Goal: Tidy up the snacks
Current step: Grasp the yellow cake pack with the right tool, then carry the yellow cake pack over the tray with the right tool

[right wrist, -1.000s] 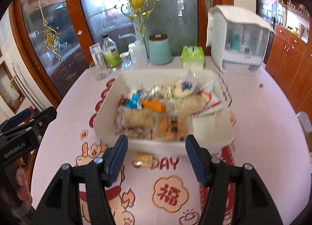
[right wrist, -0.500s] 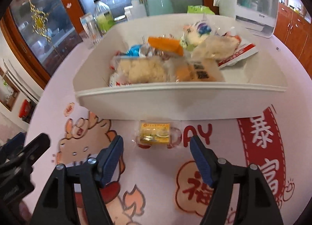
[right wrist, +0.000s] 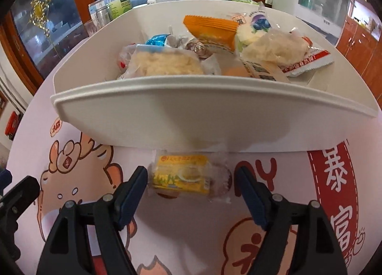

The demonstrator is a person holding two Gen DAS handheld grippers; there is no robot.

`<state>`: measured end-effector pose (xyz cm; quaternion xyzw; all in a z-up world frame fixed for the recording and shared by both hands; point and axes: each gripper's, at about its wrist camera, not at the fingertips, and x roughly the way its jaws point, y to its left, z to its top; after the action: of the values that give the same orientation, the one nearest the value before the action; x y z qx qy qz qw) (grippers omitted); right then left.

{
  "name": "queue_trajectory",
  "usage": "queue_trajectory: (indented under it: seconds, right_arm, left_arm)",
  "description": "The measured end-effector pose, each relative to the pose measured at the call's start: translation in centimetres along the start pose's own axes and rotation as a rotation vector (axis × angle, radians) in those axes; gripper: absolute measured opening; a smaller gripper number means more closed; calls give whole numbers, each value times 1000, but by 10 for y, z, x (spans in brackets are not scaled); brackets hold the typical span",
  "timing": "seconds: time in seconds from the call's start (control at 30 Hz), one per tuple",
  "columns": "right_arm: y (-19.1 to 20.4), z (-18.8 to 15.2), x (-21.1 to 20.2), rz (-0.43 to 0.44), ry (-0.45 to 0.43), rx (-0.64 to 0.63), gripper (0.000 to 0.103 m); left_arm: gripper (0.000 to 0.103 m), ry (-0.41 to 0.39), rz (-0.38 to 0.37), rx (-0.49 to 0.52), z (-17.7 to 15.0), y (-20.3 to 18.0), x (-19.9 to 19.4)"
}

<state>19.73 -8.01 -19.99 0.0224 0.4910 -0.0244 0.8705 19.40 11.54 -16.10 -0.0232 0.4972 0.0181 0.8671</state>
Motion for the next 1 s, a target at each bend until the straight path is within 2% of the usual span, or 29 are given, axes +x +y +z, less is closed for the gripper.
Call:
queue_trajectory:
  seconds: [0.03, 0.1, 0.17, 0.27, 0.6, 0.8, 1.0]
  right_arm:
    - [1, 0, 0, -12, 2, -9, 76]
    - [1, 0, -2, -12, -7, -17, 66]
    - [0, 1, -2, -15, 0, -15, 63]
    - [-2, 0, -3, -12, -2, -13, 53]
    - [-9, -5, -24, 48, -8, -1, 49]
    - [-18, -18, -62, 91, -25, -22, 50]
    - [-34, -26, -110, 125, -58, -34, 50]
  left_arm:
    - [99, 2, -1, 1, 0, 0, 0]
    - [99, 5, -2, 2, -1, -1, 1]
    - [99, 9, -4, 3, -2, -1, 1]
    - [99, 13, -7, 3, -3, -2, 1]
    - [99, 18, -15, 10, -9, -5, -8]
    - [99, 46, -64, 7, -14, -12, -20]
    - [99, 32, -115, 59, -6, -38, -47]
